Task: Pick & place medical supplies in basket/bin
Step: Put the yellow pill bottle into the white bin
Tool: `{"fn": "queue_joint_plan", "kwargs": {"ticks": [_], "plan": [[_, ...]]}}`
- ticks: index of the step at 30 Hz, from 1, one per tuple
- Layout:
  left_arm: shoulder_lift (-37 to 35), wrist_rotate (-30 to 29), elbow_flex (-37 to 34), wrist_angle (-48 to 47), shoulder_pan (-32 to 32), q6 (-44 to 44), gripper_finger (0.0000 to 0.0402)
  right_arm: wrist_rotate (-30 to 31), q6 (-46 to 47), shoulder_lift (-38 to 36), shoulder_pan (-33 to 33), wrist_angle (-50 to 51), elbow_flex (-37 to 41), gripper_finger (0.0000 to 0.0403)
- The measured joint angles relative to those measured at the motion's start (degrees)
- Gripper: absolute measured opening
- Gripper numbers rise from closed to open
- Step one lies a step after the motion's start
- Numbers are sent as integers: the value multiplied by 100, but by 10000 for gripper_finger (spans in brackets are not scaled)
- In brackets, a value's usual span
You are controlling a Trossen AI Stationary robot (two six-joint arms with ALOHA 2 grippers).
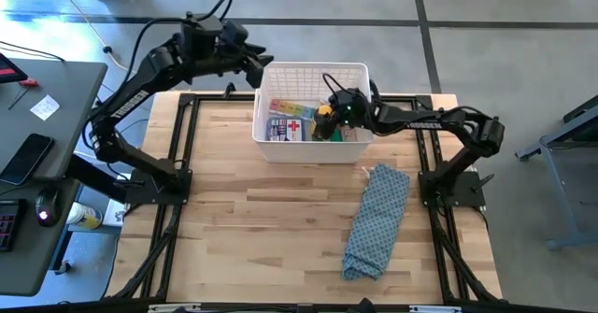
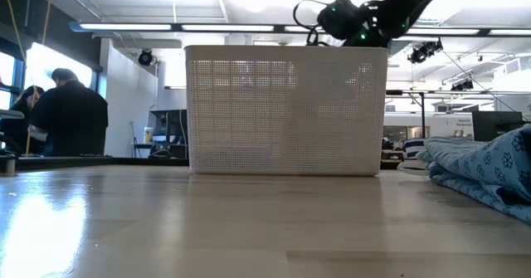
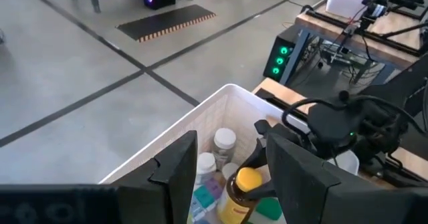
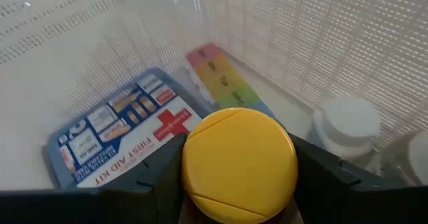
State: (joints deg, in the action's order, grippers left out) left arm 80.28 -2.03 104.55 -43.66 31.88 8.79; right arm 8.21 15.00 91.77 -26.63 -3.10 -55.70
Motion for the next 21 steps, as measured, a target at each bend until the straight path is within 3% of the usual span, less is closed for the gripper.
{"fn": "queue_joint_plan", "kwargs": {"ticks": [12, 21], "plan": [[32, 34, -2, 14, 0, 246, 211, -173, -632, 197, 4, -537, 201, 214], [32, 660, -2, -39, -2, 657, 211, -273, -1185, 214, 4, -554, 214, 219]]}}
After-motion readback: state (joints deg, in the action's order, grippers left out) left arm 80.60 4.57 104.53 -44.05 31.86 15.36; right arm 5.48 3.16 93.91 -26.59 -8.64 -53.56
